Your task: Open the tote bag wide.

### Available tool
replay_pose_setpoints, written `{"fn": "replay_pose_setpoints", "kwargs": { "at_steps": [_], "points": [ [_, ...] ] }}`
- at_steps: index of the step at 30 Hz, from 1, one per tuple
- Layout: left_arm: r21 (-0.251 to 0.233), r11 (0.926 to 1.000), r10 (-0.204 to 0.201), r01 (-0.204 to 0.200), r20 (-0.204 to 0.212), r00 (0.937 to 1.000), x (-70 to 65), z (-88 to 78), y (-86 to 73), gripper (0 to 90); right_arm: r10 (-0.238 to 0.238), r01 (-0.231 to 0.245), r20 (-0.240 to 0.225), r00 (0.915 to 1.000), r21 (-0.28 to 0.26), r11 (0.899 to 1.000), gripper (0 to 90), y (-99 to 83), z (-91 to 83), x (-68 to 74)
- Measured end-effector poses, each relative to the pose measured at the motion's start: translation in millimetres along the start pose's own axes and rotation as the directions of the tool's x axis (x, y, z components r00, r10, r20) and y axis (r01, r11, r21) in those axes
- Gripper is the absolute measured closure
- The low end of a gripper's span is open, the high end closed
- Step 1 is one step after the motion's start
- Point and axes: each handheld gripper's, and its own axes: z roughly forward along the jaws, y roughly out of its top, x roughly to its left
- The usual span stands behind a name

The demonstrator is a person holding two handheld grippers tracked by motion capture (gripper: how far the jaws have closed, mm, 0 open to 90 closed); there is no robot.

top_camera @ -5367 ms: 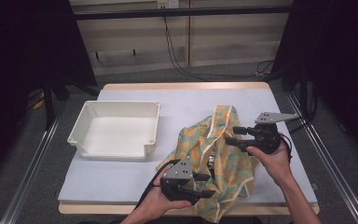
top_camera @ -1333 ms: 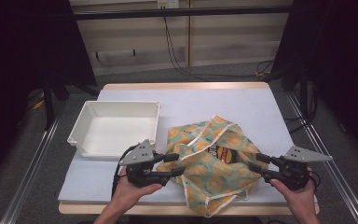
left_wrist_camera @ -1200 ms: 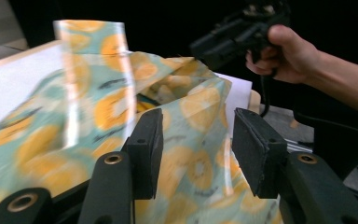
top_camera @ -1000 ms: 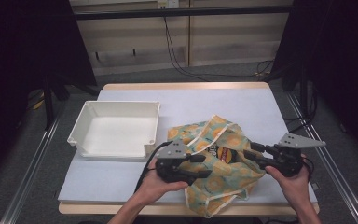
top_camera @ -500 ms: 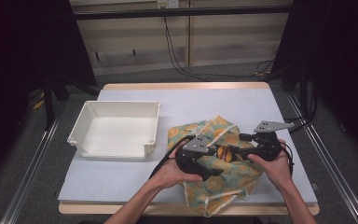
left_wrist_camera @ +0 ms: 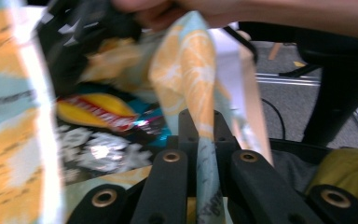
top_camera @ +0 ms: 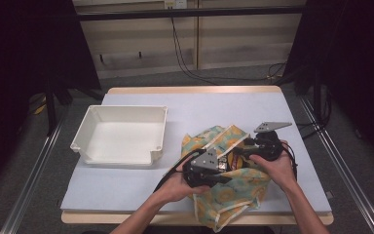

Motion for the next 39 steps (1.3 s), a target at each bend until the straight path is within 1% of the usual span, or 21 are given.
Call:
{"fn": "replay_pose_setpoints", "kwargs": {
  "at_steps": [1,2,4,5,6,10,14,17,19,20,21,22,23,25,27,28,29,32,34,37,39],
  "points": [
    [-0.006,0.9999,0.014,-0.014,0.019,0.9997,-5.7,0.0,1.4,88.4,0.007,-0.007,0.005,1.0000,0.000,1.000,56.7,0.3,1.3,-1.8],
    [-0.006,0.9995,0.032,-0.032,0.029,0.9991,-10.5,0.4,2.5,88.9,0.023,-0.023,0.006,0.9997,0.001,1.000,66.7,1.0,2.9,-6.1],
    [-0.014,0.9987,0.050,-0.050,0.049,0.9975,-20.6,1.6,3.9,89.3,0.054,-0.054,-0.004,0.9985,-0.028,0.998,80.1,2.3,4.5,-14.8],
    [-0.011,0.9973,0.073,-0.073,0.061,0.9955,-24.5,2.1,4.5,89.5,0.077,-0.077,-0.002,0.9970,-0.047,0.996,84.2,3.7,5.0,-21.6],
    [-0.006,0.9967,0.081,-0.081,0.070,0.9943,-28.5,3.1,4.6,89.6,0.096,-0.096,-0.003,0.9954,-0.059,0.994,86.3,5.1,5.5,-26.9],
    [0.009,0.9939,0.109,-0.110,0.098,0.9892,-36.9,10.6,1.7,90.0,0.132,-0.130,0.027,0.9908,-0.063,0.989,88.8,11.9,10.7,-45.7],
    [0.023,0.9950,0.095,-0.098,0.099,0.9906,-37.6,18.2,-4.6,90.0,0.153,-0.149,0.051,0.9870,-0.070,0.986,89.4,17.7,16.7,-56.9],
    [0.051,0.9948,0.081,-0.088,0.119,0.9896,-40.3,26.7,-11.0,90.0,0.189,-0.185,0.043,0.9810,-0.084,0.979,89.5,20.9,19.4,-62.1],
    [0.057,0.9949,0.075,-0.083,0.128,0.9889,-39.6,30.2,-14.3,90.0,0.184,-0.180,0.057,0.9812,-0.066,0.981,89.5,19.4,23.7,-62.1],
    [0.043,0.9973,0.053,-0.059,0.130,0.9901,-37.6,31.0,-15.7,90.0,0.169,-0.165,0.069,0.9833,-0.057,0.985,89.4,18.2,25.3,-61.4],
    [0.029,0.9987,0.038,-0.042,0.117,0.9924,-36.2,30.8,-16.1,89.8,0.161,-0.157,0.083,0.9835,-0.050,0.986,89.2,16.0,26.7,-59.9],
    [0.012,0.9994,0.031,-0.033,0.103,0.9941,-35.3,30.5,-15.7,88.3,0.162,-0.158,0.082,0.9834,-0.053,0.986,88.5,14.6,26.6,-59.3],
    [0.015,0.9993,0.032,-0.034,0.092,0.9952,-33.7,29.7,-14.6,83.6,0.172,-0.168,0.065,0.9829,-0.063,0.984,86.3,13.8,25.4,-58.4],
    [0.001,0.9998,0.020,-0.020,0.093,0.9955,-33.4,29.6,-13.4,79.5,0.171,-0.168,0.033,0.9847,-0.079,0.983,75.4,13.1,20.2,-55.8],
    [0.011,0.9998,0.016,-0.016,0.077,0.9969,-32.4,28.8,-12.1,73.9,0.155,-0.152,0.027,0.9875,-0.092,0.984,68.1,12.6,13.4,-51.8],
    [0.007,0.9999,0.014,-0.015,0.073,0.9972,-32.0,29.0,-12.0,71.2,0.147,-0.145,0.022,0.9889,-0.093,0.985,61.7,12.0,9.3,-49.1],
    [0.000,1.0000,-0.001,0.001,0.064,0.9979,-32.3,29.2,-11.9,67.8,0.138,-0.135,0.029,0.9901,-0.088,0.987,56.4,11.2,3.6,-45.8],
    [-0.005,0.9998,-0.019,0.019,0.038,0.9991,-32.3,27.7,-11.7,57.5,0.124,-0.120,0.027,0.9920,-0.107,0.987,43.3,7.7,-12.4,-37.5],
    [-0.018,0.9992,-0.036,0.036,0.017,0.9992,-30.5,23.3,-10.9,47.5,0.120,-0.116,0.025,0.9925,-0.119,0.986,39.0,5.4,-21.8,-32.6],
    [-0.064,0.9952,-0.073,0.074,0.015,0.9972,-28.3,14.9,-9.6,43.3,0.112,-0.108,0.017,0.9936,-0.135,0.985,35.0,0.8,-36.7,-22.0],
    [-0.076,0.9940,-0.079,0.079,0.008,0.9969,-27.4,9.7,-8.7,41.1,0.101,-0.101,-0.002,0.9948,-0.143,0.985,33.4,-1.9,-42.6,-15.0]
  ]
}}
